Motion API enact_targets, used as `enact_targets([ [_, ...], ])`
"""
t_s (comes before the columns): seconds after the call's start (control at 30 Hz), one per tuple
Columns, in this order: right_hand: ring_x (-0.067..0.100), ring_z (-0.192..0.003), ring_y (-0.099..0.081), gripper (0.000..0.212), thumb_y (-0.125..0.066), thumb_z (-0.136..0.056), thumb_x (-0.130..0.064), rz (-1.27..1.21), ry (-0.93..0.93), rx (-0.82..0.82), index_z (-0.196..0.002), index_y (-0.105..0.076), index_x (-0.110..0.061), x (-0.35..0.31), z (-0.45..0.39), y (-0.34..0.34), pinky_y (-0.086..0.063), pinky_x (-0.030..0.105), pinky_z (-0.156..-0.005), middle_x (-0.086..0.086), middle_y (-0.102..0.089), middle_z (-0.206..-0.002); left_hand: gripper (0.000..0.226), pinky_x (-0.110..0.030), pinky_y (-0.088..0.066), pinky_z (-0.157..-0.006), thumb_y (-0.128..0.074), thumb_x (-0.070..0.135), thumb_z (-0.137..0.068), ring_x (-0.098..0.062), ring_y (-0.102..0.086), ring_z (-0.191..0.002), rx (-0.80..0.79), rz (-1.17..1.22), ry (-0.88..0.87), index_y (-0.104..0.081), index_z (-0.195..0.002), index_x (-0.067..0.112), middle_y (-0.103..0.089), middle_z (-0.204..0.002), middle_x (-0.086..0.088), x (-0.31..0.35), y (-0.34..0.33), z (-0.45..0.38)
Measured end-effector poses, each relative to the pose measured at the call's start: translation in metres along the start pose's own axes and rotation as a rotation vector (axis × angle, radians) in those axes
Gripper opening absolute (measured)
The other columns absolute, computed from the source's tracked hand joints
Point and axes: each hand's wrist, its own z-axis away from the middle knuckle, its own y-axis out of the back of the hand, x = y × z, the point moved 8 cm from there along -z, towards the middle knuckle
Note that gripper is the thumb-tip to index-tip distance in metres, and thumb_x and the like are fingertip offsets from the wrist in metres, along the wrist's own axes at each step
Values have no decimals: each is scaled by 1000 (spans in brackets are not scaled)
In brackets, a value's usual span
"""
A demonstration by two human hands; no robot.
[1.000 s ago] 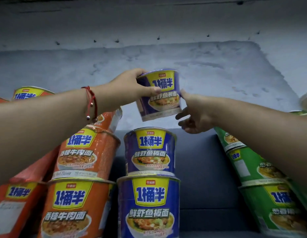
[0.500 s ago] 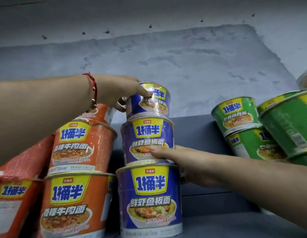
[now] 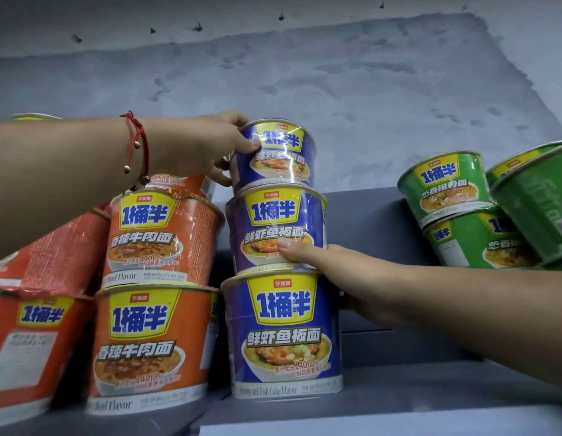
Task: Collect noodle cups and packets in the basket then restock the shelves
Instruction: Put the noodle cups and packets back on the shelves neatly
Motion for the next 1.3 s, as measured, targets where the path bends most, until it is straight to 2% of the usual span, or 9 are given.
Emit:
enact_targets([
  [0.13, 9, -87, -74, 51, -64, -81, -58, 58, 17, -9, -120, -61, -25, -1, -1, 4, -52, 21, -60, -7, -77, -100, 22, -52, -55, -87, -55, 29, -96, -35, -61, -108, 10, 107, 45, -54, -114, 17, -56, -119, -11, -2, -1, 5],
  [0.23, 11, -90, -74, 56, -64, -80, -60, 79, 18, -6, -122, -60, -24, 0, -1, 4, -52, 25, -69, -7, -76, -102, 75, -53, -56, -84, -67, 65, -77, -36, -60, -109, 30, 7, 48, -43, -129, 17, -55, -121, -11, 2, -10, 4],
  [0.47, 12, -96, -73, 50, -64, -82, -56, 100, -10, -32, -121, -60, -25, -1, 4, 3, -53, 33, -86, -6, -76, -104, 86, -47, -59, -73, -74, 61, -72, -32, -62, -103, 40, -20, 41, -33, -136, 20, -53, -126, -12, 3, -15, 1],
  [0.63, 24, -145, -31, 42, -27, -108, -16, -88, 96, -18, -148, -30, -5, -5, 20, -1, -25, 24, -105, 15, -34, -156, 88, -52, -58, -79, -76, 64, -67, -35, -60, -108, 45, -36, 52, -35, -133, 25, -53, -126, -13, -2, -13, 6],
  [0.73, 14, -105, -70, 36, -68, -86, -38, 89, -35, -128, -120, -60, -30, -1, 21, -17, -53, 35, -88, -3, -74, -113, 84, -55, -57, -82, -74, 59, -73, -36, -59, -108, 54, -28, 57, -31, -138, 26, -52, -126, -12, -4, -15, 9],
  [0.8, 9, -87, -74, 29, -74, -79, -41, 47, -15, -103, -104, -62, -33, 7, 23, -13, -55, 29, -76, -10, -77, -96, 84, -55, -56, -83, -74, 58, -75, -36, -59, -108, 63, -13, 62, -30, -139, 26, -52, -128, -11, -6, -17, 10],
  [1.0, 14, -98, -73, 35, -75, -78, -44, 47, -26, -103, -109, -61, -34, 8, 18, -9, -54, 38, -92, -8, -76, -103, 90, -51, -57, -81, -68, 64, -76, -29, -62, -106, 104, -27, 40, -23, -147, 33, -52, -133, -6, -6, -19, 20],
  [1.2, 16, -102, -71, 49, -73, -73, -58, 25, -95, -84, -114, -62, -34, 11, 23, -3, -50, 48, -101, -9, -76, -103, 113, -35, -44, -91, -68, 72, -68, -27, -44, -130, 257, -249, -122, 0, -152, 38, -27, -154, -6, 0, -28, 54],
  [1.3, 7, -78, -74, 45, -55, -82, -68, -58, -65, -21, -102, -67, -30, -6, 23, -2, -56, 34, -82, -9, -78, -85, 127, -44, -44, -103, -61, 85, -55, -30, -50, -128, 265, -248, -97, 10, -149, 39, -39, -149, -9, -10, -41, 58],
])
